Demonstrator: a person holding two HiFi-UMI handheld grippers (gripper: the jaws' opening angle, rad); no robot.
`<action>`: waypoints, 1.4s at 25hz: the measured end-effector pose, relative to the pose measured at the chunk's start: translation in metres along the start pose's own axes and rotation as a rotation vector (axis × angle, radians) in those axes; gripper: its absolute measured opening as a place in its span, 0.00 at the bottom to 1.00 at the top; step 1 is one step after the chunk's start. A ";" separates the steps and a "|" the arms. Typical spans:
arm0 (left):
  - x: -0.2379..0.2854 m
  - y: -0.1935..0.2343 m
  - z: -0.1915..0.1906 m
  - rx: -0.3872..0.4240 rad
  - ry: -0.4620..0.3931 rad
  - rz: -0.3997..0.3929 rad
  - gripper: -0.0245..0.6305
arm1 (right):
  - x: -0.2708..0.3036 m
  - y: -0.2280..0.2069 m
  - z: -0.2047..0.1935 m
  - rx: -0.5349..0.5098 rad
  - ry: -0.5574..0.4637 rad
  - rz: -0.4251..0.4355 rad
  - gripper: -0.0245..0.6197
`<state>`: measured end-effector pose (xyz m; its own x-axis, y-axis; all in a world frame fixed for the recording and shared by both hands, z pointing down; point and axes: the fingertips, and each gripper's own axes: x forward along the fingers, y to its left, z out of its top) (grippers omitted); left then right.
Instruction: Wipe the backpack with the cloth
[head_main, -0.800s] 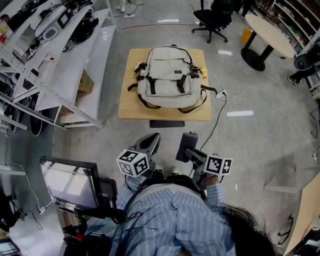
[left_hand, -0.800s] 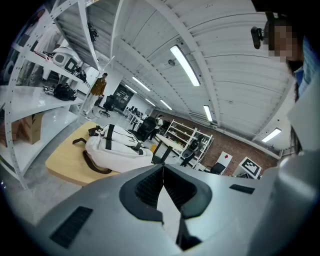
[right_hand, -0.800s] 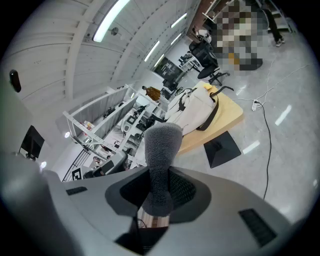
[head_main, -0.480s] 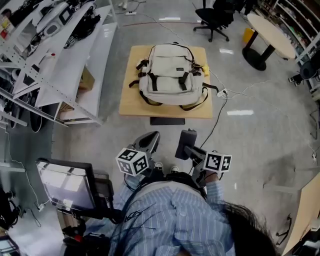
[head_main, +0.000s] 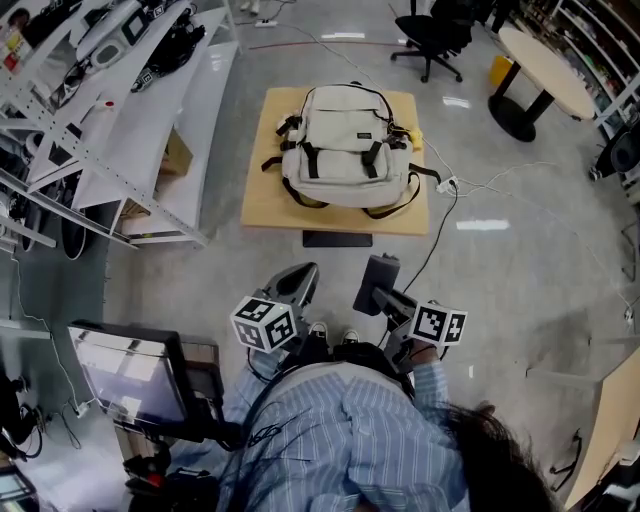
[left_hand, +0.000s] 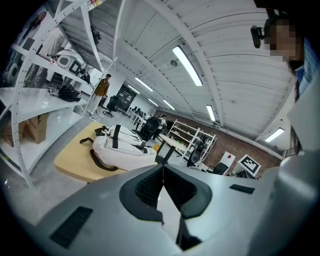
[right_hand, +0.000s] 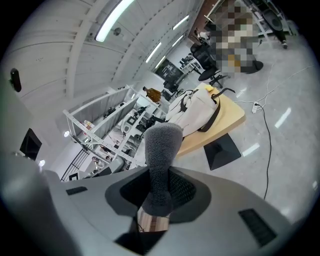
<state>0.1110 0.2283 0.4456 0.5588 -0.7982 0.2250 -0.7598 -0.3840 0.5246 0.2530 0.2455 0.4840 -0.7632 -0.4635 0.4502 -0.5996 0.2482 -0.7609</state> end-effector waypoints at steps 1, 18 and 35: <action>0.000 0.001 -0.001 0.001 0.000 0.004 0.04 | -0.001 -0.001 0.000 0.002 -0.001 -0.002 0.18; -0.003 0.022 -0.015 -0.011 0.004 0.139 0.04 | 0.026 -0.020 -0.001 -0.061 0.131 0.020 0.18; 0.036 0.238 0.132 0.062 0.034 0.025 0.04 | 0.285 0.069 0.088 -0.194 0.283 0.058 0.18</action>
<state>-0.0930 0.0468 0.4702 0.5492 -0.7922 0.2660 -0.7925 -0.3927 0.4667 0.0159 0.0559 0.5188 -0.8178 -0.1958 0.5412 -0.5668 0.4367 -0.6986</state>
